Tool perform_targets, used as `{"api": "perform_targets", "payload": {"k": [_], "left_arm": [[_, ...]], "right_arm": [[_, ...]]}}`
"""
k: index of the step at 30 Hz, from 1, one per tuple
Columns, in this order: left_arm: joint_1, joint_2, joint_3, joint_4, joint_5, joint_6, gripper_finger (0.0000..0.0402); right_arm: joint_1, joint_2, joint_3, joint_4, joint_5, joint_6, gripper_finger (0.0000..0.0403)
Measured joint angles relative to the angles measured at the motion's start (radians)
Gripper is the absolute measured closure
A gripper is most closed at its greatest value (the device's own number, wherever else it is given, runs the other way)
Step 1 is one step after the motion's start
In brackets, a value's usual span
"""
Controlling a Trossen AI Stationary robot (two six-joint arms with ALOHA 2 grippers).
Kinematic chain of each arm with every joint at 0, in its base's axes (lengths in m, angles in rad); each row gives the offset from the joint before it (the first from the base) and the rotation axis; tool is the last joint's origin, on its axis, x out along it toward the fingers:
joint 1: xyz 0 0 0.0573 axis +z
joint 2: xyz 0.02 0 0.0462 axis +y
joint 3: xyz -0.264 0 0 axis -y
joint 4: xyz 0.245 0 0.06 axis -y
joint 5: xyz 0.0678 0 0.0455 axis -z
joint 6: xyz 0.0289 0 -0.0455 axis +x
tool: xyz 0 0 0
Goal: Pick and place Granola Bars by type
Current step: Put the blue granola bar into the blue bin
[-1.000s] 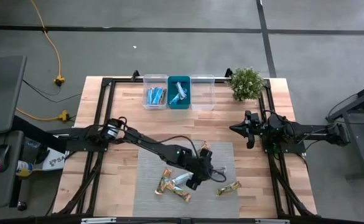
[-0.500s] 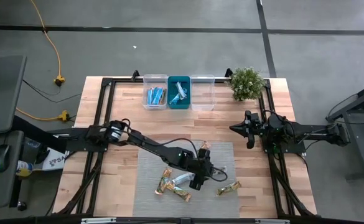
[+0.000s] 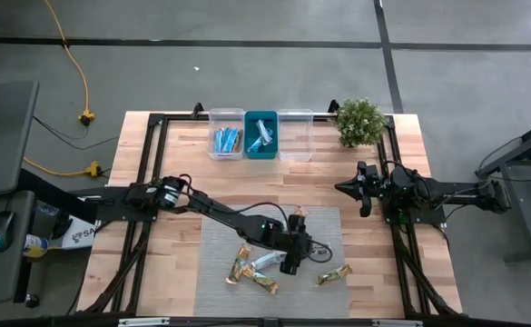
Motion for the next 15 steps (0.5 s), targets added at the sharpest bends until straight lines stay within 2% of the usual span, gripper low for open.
{"api": "perform_targets", "payload": {"k": [6, 15], "left_arm": [[-0.001, 0.032, -0.001, 0.017, 0.044, -0.083, 0.0104], [-0.001, 0.066, 0.003, 0.045, 0.039, -0.141, 0.0112]], "right_arm": [[0.0, 0.0, 0.0, 0.0, 0.0, 0.0, 0.0402], [0.0, 0.0, 0.0, 0.0, 0.0, 0.0, 0.0402]]}}
